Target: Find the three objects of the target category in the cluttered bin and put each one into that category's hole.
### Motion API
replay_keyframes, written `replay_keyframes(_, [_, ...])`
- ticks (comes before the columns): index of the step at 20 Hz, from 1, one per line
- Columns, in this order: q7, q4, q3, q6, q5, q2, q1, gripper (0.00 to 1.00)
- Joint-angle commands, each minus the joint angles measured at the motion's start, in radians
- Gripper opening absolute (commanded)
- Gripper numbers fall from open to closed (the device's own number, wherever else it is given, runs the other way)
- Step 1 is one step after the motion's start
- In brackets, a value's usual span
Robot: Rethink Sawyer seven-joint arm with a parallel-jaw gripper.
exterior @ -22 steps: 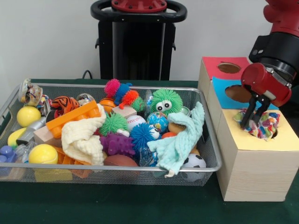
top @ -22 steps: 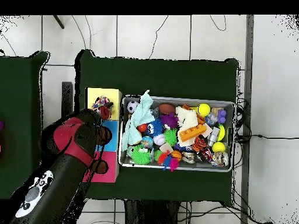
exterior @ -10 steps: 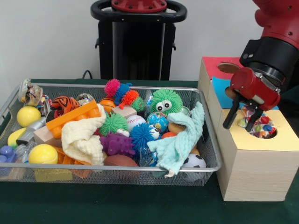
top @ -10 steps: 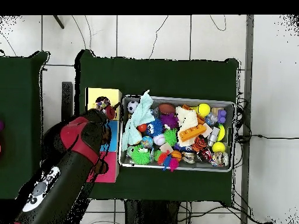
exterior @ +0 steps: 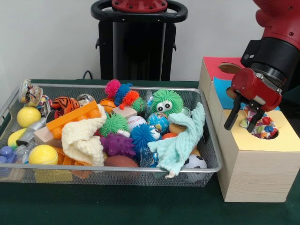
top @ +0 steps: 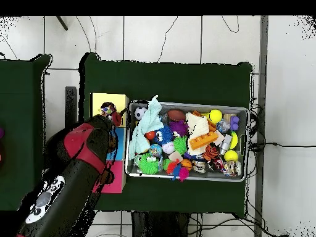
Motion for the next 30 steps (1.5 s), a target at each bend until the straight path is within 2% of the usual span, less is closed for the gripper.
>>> replay_keyframes(1, [-0.011, 0.184, 0.352, 0.06, -0.072, -0.089, -0.17, 1.0])
replay_keyframes(5, [-0.076, 0.332, 0.621, -0.053, -0.108, -0.219, -0.363, 1.0])
replay_keyframes(8, [-0.066, 0.41, 0.777, -0.121, -0.15, -0.266, -0.486, 1.0])
replay_keyframes(12, [-0.04, 0.452, 0.905, -0.149, -0.207, -0.274, -0.59, 1.0])
replay_keyframes(19, [0.007, 0.453, 0.936, -0.137, -0.288, -0.279, -0.617, 1.0])
replay_keyframes(30, [0.012, 0.438, 0.992, -0.089, -0.351, -0.269, -0.658, 1.0])
